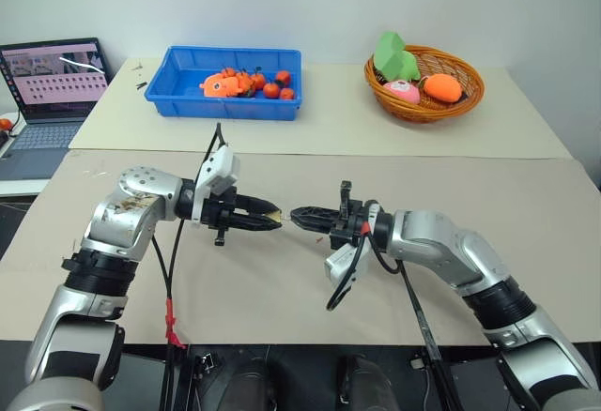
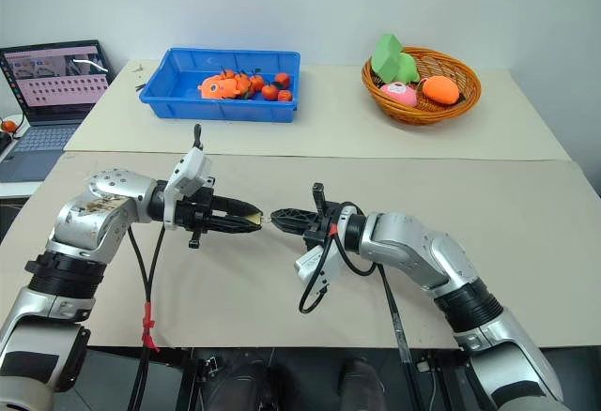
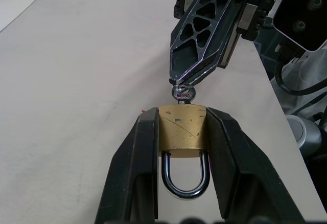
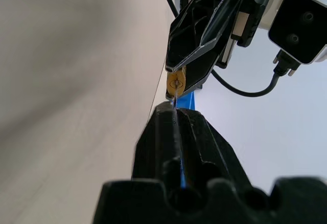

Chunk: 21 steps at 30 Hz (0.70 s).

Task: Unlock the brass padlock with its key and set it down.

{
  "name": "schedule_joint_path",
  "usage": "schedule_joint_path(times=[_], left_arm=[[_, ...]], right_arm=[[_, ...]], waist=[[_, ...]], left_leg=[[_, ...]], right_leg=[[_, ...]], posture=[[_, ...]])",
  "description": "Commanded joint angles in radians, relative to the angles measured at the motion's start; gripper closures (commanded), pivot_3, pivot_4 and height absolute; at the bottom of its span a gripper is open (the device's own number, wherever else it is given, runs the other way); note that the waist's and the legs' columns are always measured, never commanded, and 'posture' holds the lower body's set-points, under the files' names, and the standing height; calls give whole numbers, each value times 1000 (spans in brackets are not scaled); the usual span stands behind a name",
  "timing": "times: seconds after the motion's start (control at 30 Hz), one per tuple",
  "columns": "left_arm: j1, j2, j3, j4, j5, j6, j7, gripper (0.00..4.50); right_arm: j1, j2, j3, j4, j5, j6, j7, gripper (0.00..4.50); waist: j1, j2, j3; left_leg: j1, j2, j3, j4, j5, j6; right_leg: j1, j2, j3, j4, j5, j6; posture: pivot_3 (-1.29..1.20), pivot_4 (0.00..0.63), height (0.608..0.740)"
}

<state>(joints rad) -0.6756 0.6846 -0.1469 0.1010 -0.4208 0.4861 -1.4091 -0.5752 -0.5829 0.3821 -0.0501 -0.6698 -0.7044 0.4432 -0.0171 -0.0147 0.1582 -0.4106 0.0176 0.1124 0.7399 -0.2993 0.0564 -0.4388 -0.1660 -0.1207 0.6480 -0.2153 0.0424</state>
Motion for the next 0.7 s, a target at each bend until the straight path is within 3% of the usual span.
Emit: schedule_joint_path(times=[0.03,0.1,0.57,0.7], left_arm=[[-30,3,12,-21,-7,3,-1,3656],[-30,3,12,-21,-7,5,-1,3656],[-28,3,13,-27,-6,14,2,3656],[-30,3,14,-27,-6,16,4,3656]], right_arm=[[-8,1,-13,-33,-4,-17,-22,2718],[-8,2,-13,-33,-6,-19,-22,2039],[-7,7,-18,-34,-4,-21,-27,2039],[-5,12,-18,-35,-7,-18,-30,3031]], waist=[[0,0,0],[0,0,0],[0,0,0],[0,0,0]], left_leg=[[0,0,0,0,0,0],[0,0,0,0,0,0],[0,0,0,0,0,0],[0,0,0,0,0,0]], right_leg=[[0,0,0,0,0,0],[0,0,0,0,0,0],[0,0,0,0,0,0],[0,0,0,0,0,0]], posture=[[0,150,692],[0,150,692],[0,150,692],[0,150,692]])
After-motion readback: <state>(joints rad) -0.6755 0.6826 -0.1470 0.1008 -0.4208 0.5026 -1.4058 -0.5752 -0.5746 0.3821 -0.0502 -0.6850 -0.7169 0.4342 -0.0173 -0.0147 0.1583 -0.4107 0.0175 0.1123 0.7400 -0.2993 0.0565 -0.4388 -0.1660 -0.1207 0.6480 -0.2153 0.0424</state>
